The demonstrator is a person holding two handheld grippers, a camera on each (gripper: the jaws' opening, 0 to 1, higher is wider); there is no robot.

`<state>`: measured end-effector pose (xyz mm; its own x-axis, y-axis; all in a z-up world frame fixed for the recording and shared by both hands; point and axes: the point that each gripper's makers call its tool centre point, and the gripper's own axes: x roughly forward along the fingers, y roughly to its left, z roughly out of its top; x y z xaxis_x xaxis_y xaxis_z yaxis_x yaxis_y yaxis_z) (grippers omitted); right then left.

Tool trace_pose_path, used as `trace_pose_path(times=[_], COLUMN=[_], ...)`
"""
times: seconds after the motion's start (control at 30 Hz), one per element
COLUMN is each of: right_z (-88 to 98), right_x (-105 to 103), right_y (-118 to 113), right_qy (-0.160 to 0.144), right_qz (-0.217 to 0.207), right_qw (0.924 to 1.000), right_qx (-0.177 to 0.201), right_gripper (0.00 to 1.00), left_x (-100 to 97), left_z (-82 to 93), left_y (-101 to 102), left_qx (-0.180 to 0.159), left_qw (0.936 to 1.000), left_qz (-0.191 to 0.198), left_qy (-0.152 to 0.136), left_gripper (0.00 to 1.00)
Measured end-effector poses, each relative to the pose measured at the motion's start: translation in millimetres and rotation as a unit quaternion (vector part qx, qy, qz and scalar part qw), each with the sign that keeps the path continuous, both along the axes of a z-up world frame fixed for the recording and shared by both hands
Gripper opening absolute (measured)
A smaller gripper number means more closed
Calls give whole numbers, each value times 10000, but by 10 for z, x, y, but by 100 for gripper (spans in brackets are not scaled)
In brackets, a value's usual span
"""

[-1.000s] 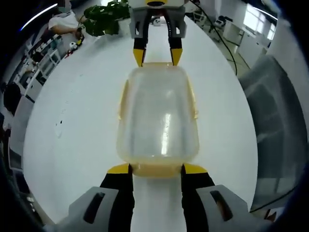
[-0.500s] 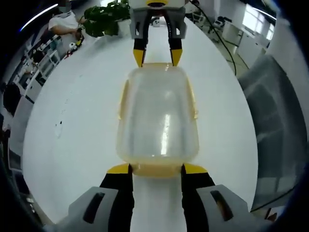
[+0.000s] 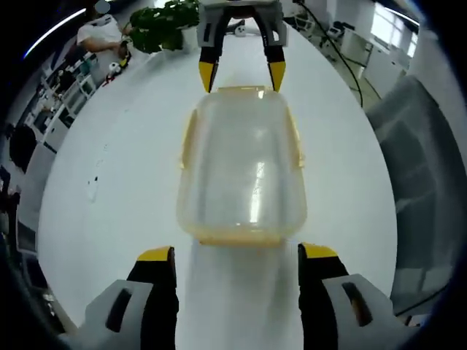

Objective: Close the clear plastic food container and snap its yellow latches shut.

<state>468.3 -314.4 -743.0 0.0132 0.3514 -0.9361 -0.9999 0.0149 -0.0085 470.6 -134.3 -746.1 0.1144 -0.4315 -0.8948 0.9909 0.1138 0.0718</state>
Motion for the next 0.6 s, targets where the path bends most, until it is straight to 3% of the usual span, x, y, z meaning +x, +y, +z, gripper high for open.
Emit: trace_pose_path(times=[0.13, 0.23, 0.33, 0.43, 0.57, 0.6], right_z=[29, 62, 123, 150, 198, 210], right_x=[-18, -34, -96, -122, -128, -95], right_y=[-9, 7, 59, 81, 157, 177], right_qy=[-19, -33, 12, 61, 187, 101], right_qz=[1, -69, -144, -285, -787, -886], right_qw=[10000, 10000, 9998, 9993, 9958, 9948], right_qx=[-12, 46, 171, 240, 436, 494], right_gripper=[57, 58, 57, 54, 53, 54], left_x=[35, -26, -36, -9, -7, 5], left_z=[52, 102, 148, 213, 232, 247], left_y=[20, 11, 2, -8, -27, -35], left_qx=[-30, -119, -239, -356, -585, -655], left_qw=[9999, 9999, 9987, 9972, 9906, 9885], left_qz=[63, 38, 396, 650, 1221, 1354], left_qy=[-120, 32, 200, 105, 180, 176], left_gripper=[64, 57, 59, 56, 58, 58])
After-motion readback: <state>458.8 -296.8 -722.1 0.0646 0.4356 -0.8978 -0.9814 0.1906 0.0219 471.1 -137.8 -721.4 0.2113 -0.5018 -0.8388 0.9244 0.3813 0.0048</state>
